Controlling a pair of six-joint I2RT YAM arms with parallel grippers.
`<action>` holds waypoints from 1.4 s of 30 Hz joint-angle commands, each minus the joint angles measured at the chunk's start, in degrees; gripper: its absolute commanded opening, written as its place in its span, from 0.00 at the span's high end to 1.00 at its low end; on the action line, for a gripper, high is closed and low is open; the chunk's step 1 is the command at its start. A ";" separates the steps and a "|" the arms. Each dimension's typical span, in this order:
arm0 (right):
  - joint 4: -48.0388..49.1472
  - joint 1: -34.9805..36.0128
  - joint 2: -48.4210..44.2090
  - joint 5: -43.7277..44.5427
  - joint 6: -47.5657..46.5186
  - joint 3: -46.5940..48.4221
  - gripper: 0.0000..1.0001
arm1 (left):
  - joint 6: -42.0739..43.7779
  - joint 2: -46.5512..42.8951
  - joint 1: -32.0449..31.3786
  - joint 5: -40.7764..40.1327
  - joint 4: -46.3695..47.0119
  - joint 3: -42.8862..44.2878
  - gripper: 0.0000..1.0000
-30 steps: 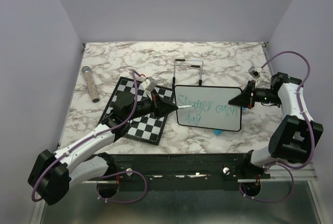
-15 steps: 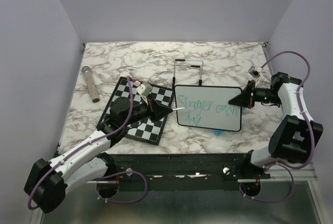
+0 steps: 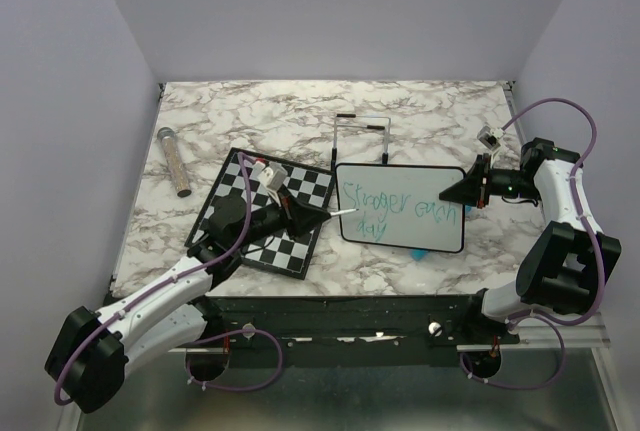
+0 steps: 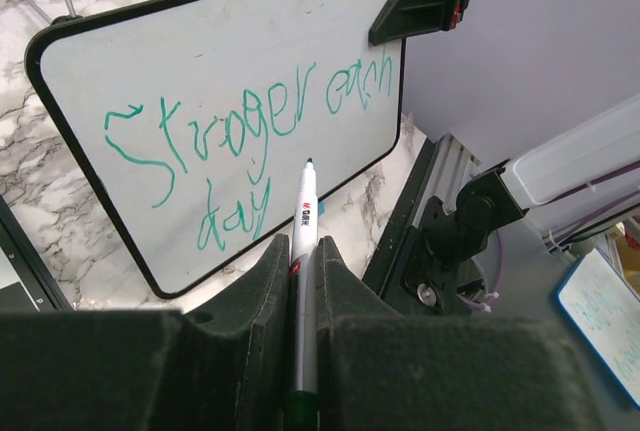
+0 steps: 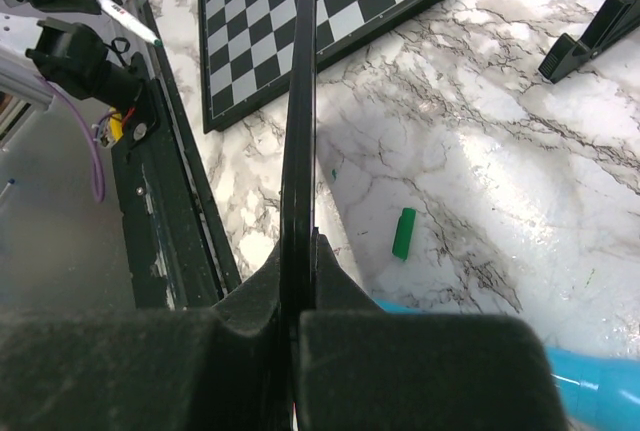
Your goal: Write a sentence on the whiteboard
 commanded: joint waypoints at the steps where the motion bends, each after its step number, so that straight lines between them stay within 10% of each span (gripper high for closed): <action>1: 1.09 -0.11 -1.37 -0.82 -0.10 0.35 0.99 | -2.86 -1.10 0.10 -1.85 4.74 -2.08 1.00; 42: 3.81 -0.11 -4.18 -0.56 1.48 -1.23 0.99 | -4.35 1.27 -19.06 -22.76 8.61 -4.37 1.00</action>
